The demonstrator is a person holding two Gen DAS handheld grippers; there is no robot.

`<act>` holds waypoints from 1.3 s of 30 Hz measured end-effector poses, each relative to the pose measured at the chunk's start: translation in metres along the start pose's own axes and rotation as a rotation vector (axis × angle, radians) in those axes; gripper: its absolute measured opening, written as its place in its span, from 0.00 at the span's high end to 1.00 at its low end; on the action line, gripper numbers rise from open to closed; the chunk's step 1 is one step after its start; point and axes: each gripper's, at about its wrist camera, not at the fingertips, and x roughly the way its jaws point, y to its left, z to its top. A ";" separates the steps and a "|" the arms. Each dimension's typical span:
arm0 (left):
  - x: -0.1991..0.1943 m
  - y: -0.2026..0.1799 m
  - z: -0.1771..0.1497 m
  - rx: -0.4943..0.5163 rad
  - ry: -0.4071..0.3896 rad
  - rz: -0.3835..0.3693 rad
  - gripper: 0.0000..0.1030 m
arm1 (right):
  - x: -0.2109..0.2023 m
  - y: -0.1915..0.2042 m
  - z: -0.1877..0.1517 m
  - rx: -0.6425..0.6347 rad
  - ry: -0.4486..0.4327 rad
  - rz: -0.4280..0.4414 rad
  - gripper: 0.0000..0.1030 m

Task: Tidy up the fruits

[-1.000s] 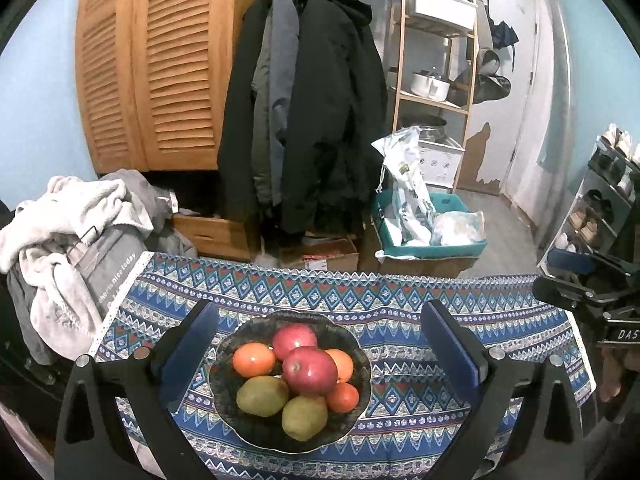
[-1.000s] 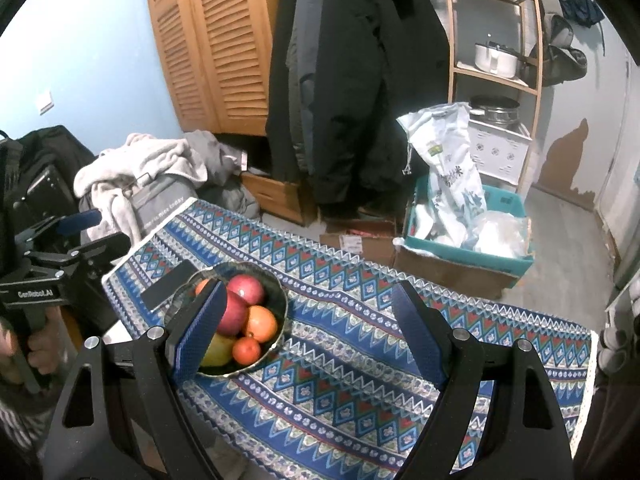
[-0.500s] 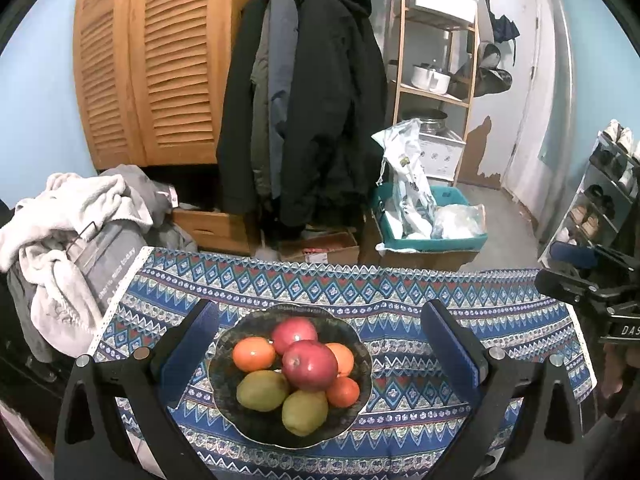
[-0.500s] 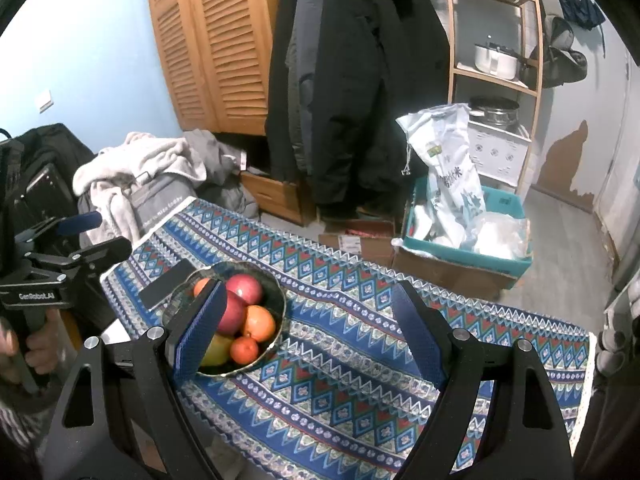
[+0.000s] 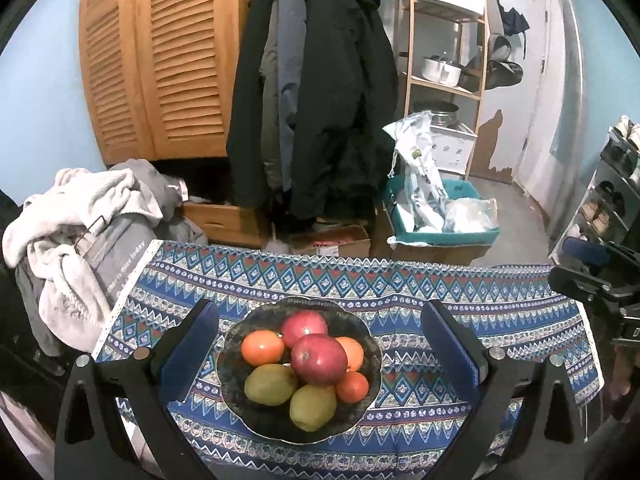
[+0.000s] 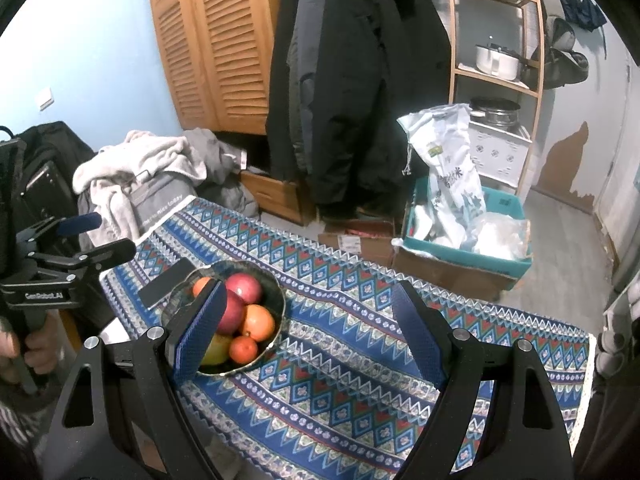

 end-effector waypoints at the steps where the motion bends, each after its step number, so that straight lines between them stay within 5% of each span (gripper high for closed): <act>1: 0.001 0.000 0.000 0.000 0.002 0.003 0.01 | 0.000 0.000 0.000 0.001 0.000 -0.001 0.19; 39: 0.005 0.000 -0.002 -0.012 0.036 0.003 0.01 | 0.004 -0.001 -0.003 -0.003 0.012 -0.003 0.19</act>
